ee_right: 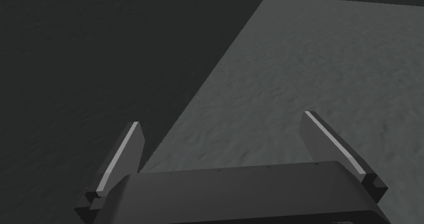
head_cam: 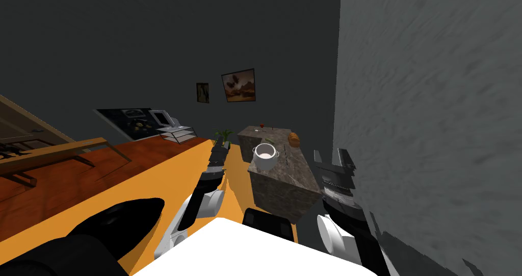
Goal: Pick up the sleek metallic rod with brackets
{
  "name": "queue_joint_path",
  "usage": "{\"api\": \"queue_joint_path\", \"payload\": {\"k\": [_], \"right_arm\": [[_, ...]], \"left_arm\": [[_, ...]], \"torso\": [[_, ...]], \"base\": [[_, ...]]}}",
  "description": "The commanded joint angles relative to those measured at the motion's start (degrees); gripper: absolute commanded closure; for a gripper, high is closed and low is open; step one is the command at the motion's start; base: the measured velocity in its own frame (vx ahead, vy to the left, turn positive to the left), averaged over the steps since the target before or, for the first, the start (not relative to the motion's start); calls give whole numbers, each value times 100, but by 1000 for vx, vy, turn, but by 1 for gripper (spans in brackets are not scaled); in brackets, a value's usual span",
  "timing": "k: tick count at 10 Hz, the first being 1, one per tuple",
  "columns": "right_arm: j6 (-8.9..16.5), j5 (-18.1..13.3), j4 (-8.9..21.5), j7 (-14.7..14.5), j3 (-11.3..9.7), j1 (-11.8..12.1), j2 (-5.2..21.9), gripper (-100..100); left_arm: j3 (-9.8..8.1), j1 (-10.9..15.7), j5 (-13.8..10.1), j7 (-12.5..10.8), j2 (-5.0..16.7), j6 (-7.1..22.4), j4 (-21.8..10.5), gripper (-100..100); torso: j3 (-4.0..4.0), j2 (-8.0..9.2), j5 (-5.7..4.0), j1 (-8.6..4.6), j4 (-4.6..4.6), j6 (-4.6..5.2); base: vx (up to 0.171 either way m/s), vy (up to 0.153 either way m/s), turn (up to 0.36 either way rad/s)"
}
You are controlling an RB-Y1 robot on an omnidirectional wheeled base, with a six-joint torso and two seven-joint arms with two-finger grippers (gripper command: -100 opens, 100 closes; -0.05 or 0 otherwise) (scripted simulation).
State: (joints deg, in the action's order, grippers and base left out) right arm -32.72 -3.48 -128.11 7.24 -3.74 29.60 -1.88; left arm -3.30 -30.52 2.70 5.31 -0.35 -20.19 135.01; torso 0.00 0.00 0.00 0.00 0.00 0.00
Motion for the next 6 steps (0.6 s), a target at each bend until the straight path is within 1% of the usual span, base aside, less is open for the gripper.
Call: {"api": "queue_joint_path", "payload": {"k": [1, 3, 4, 5, 6], "right_arm": [[42, 15, 79, -14, 5, 2, 286, -100], [107, 44, 203, -34, 11, 6, 622, -100], [150, 66, 285, -47, 10, 10, 791, -100], [150, 66, 285, -47, 10, 10, 850, -100], [199, 95, 377, -61, 3, 17, 1073, -100]], "left_arm": [[0, 0, 0, 0, 0, 0, 0, 0], [1, 1, 0, 0, -1, 0, 0, 0], [1, 1, 0, 0, -1, 0, 0, 0], [1, 2, 0, 0, -1, 0, 0, 0], [1, 1, 0, 0, -1, 0, 0, 0]], "torso": [[0, 0, 0, 0, 0, 0], [21, 37, 6, 29, 7, 0], [28, 49, 8, 39, 11, 0], [30, 52, 11, 51, 12, 0], [22, 36, 10, 43, 9, 0]], "base": [[-51, 46, -28], [-129, 102, -35], [-133, 141, -16], [-77, 109, -13], [-74, 88, -5]]}}
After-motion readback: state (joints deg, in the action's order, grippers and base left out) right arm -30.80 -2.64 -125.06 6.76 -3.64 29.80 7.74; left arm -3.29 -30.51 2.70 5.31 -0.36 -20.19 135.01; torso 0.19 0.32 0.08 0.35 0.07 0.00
